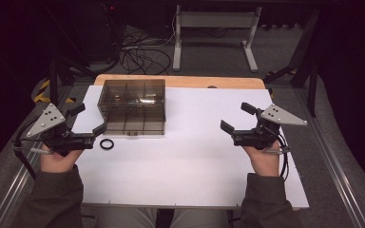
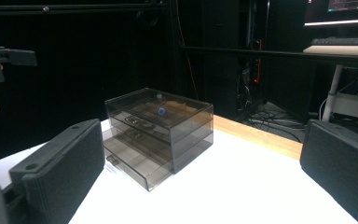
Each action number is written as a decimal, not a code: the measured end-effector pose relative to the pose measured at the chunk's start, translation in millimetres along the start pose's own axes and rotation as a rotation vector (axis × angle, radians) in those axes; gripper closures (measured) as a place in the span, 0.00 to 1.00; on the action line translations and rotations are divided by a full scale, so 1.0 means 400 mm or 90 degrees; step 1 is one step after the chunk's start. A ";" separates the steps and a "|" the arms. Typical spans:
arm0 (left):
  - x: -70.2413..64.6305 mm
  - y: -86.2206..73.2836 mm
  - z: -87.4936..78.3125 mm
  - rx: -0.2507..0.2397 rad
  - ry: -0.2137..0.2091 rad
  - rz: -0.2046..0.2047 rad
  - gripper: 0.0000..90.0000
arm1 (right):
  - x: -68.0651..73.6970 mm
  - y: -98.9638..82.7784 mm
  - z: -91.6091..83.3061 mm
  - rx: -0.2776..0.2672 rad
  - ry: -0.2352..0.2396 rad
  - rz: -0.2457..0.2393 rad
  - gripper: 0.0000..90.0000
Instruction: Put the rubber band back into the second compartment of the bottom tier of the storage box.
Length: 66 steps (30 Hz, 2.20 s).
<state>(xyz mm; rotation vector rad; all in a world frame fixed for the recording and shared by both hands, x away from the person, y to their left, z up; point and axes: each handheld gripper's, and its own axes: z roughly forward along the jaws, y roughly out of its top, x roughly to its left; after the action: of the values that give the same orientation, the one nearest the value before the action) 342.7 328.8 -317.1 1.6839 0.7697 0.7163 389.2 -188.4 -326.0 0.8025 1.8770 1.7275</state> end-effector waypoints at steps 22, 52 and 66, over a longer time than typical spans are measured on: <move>0.041 -0.061 0.034 0.077 0.028 -0.020 0.34 | -0.002 0.003 -0.012 -0.002 -0.008 0.003 0.01; 0.103 -0.156 0.082 0.181 0.100 -0.059 0.60 | 0.002 0.003 -0.009 0.004 -0.008 -0.001 0.02; 0.111 -0.185 0.110 0.224 0.112 -0.061 0.66 | 0.002 0.005 -0.012 0.002 -0.008 -0.004 0.02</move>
<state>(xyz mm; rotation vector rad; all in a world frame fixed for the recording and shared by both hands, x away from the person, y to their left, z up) 394.3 352.8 -395.3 1.8980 1.1455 0.6989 385.4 -191.1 -323.4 0.8052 1.8729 1.7116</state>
